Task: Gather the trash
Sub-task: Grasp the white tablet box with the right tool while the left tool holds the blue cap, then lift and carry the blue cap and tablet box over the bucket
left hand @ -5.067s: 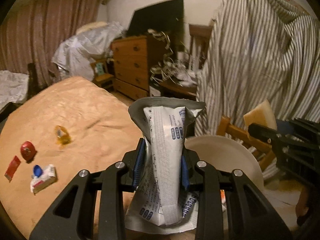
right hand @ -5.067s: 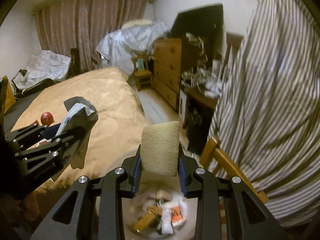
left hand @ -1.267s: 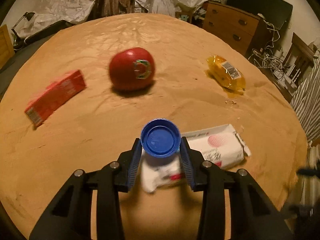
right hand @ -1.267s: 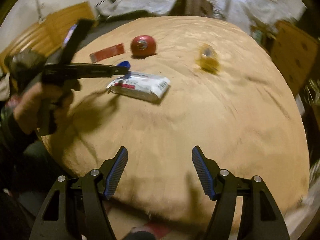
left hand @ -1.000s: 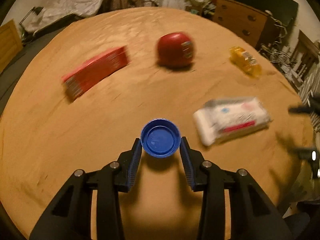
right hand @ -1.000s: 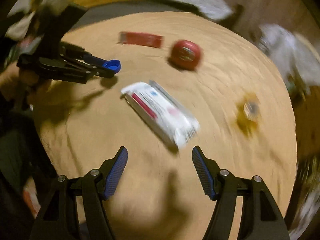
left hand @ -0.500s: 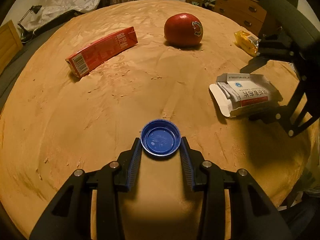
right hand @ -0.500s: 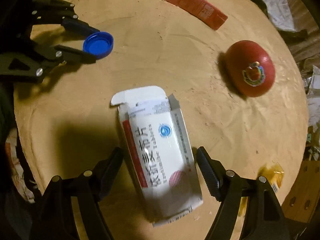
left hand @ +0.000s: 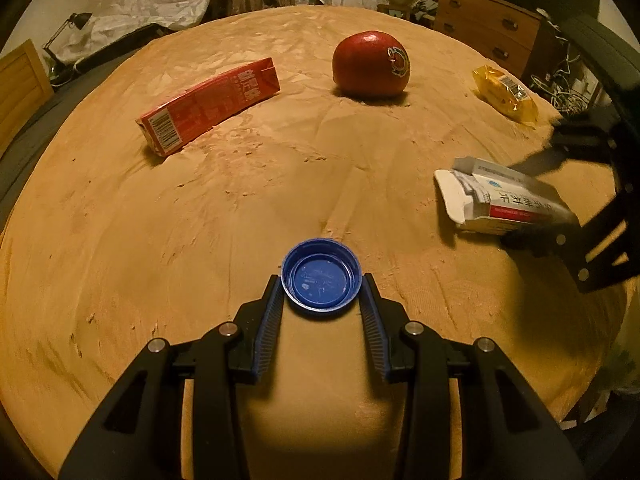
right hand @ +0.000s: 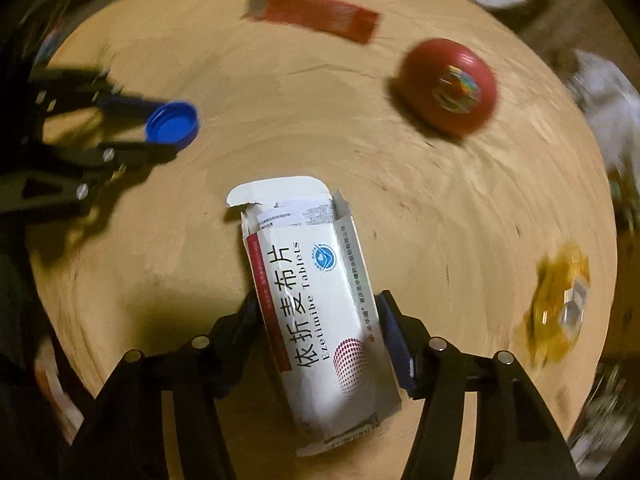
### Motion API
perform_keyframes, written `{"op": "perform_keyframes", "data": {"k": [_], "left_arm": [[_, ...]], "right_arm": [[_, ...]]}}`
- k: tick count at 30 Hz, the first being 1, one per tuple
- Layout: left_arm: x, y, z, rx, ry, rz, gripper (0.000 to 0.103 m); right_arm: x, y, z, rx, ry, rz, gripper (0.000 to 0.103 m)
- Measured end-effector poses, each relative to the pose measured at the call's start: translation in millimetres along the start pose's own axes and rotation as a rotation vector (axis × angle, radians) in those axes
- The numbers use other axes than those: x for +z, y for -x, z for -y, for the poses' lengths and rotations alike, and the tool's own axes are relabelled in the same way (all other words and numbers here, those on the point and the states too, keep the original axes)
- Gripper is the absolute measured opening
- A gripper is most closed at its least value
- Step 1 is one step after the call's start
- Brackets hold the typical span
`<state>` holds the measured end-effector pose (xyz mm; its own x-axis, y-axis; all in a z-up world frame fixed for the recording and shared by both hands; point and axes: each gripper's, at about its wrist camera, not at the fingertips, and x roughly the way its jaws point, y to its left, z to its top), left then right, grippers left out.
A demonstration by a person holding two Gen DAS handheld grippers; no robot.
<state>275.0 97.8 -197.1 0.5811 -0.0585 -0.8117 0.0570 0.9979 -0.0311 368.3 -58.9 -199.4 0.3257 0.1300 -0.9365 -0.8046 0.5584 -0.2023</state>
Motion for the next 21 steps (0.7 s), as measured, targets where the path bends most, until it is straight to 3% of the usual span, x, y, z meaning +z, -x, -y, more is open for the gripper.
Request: {"op": "perform_keyframes", "data": {"k": [7, 13, 21], "left_arm": [[-6.3, 8.9, 1.0, 0.006, 0.033, 0.024, 0.038], [-8.4, 31.8, 8.6, 0.022, 0.049, 0.080, 0.038], [-8.0, 89.1, 42.4, 0.080, 0.045, 0.243, 0.038]], "right_arm": [[-40.0, 33.5, -5.3, -0.011, -0.250, 0.170, 0.057], [-77.8, 61.3, -27.6, -0.078, -0.450, 0.347, 0.056], [-101.5, 109.6, -59.6, -0.224, -0.603, 0.545, 0.056]]}}
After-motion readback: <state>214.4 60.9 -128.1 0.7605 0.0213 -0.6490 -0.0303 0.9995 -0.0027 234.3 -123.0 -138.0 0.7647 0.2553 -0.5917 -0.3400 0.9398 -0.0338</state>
